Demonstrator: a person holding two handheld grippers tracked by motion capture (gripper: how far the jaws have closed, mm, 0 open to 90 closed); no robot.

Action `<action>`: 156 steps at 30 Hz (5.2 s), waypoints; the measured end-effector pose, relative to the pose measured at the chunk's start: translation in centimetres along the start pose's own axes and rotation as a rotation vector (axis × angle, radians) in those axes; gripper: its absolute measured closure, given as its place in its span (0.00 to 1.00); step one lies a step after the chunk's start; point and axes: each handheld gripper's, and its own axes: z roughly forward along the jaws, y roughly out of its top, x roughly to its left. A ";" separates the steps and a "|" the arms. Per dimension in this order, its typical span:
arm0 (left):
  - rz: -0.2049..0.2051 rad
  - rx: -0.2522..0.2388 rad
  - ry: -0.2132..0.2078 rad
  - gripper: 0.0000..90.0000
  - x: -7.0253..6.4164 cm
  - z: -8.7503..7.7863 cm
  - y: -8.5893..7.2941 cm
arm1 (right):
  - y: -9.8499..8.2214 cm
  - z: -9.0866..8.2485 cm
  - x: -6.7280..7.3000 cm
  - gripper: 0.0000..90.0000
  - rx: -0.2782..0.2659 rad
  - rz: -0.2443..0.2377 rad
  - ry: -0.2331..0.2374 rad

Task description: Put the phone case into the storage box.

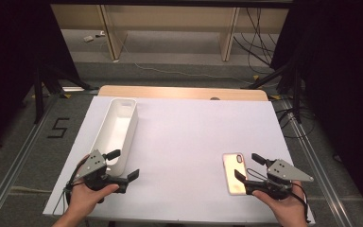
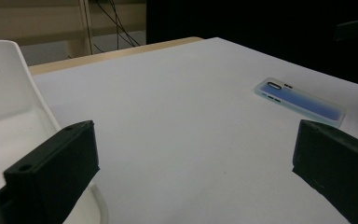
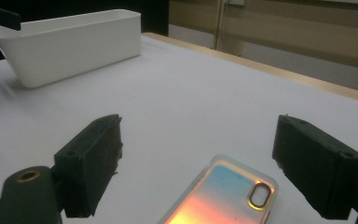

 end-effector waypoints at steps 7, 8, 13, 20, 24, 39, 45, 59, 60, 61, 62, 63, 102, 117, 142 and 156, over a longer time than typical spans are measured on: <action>-0.006 0.003 0.005 0.00 0.0 -0.1 0.0 | 0.0 0.0 -0.1 0.19 0.000 0.017 -0.011; -0.008 -0.002 0.000 0.00 0.0 -0.1 -0.1 | 0.0 -0.1 -0.1 0.19 0.000 0.016 -0.012; 0.001 0.000 -0.003 0.00 -0.2 -0.2 0.0 | 0.0 -0.1 -0.6 0.26 -0.010 0.015 -0.055; 0.001 -0.010 -0.007 0.00 -0.2 -0.5 0.0 | 0.1 -0.2 -2.0 0.66 0.072 0.043 -0.111; 0.005 0.000 -0.007 0.01 -0.3 -0.5 0.0 | 0.0 0.0 -2.9 0.93 0.178 0.056 -0.131; 0.006 -0.009 -0.016 0.01 -0.3 -0.5 0.0 | -1.1 1.7 -4.5 1.00 0.517 0.184 -0.141; 0.006 -0.010 -0.016 0.01 -0.3 -0.5 0.0 | -1.6 2.1 -4.0 1.00 0.615 0.296 -0.116; 0.010 -0.005 -0.011 0.01 -0.3 -0.6 0.1 | -2.4 2.4 -3.7 1.00 0.686 0.333 -0.150; 0.009 -0.005 -0.011 0.01 -0.3 -0.6 0.1 | -2.4 2.5 -3.6 1.00 0.684 0.340 -0.153; 0.009 -0.006 -0.011 0.01 -0.3 -0.6 0.1 | -2.4 2.3 -3.9 1.00 0.709 0.313 -0.137; 0.010 -0.005 -0.011 0.01 -0.3 -0.6 0.1 | -2.5 2.4 -4.0 1.00 0.705 0.286 -0.137; 0.012 -0.005 -0.010 0.01 -0.3 -0.6 0.1 | -2.4 2.4 -3.8 1.00 0.715 0.319 -0.144; 0.005 -0.012 -0.008 0.01 -0.3 -0.6 0.1 | -2.4 2.7 -3.1 1.00 0.714 0.390 -0.162; 0.004 -0.012 -0.012 0.02 -0.2 -0.7 0.1 | 1.2 3.4 -4.5 0.68 0.625 0.428 -0.194; 0.007 -0.011 -0.015 0.02 -0.2 -0.7 0.1 | 2.6 5.7 -4.3 0.38 0.829 0.478 -0.197; 0.006 -0.012 -0.016 0.03 -0.2 -0.7 0.1 | 2.2 6.7 -4.3 0.44 0.901 0.414 -0.203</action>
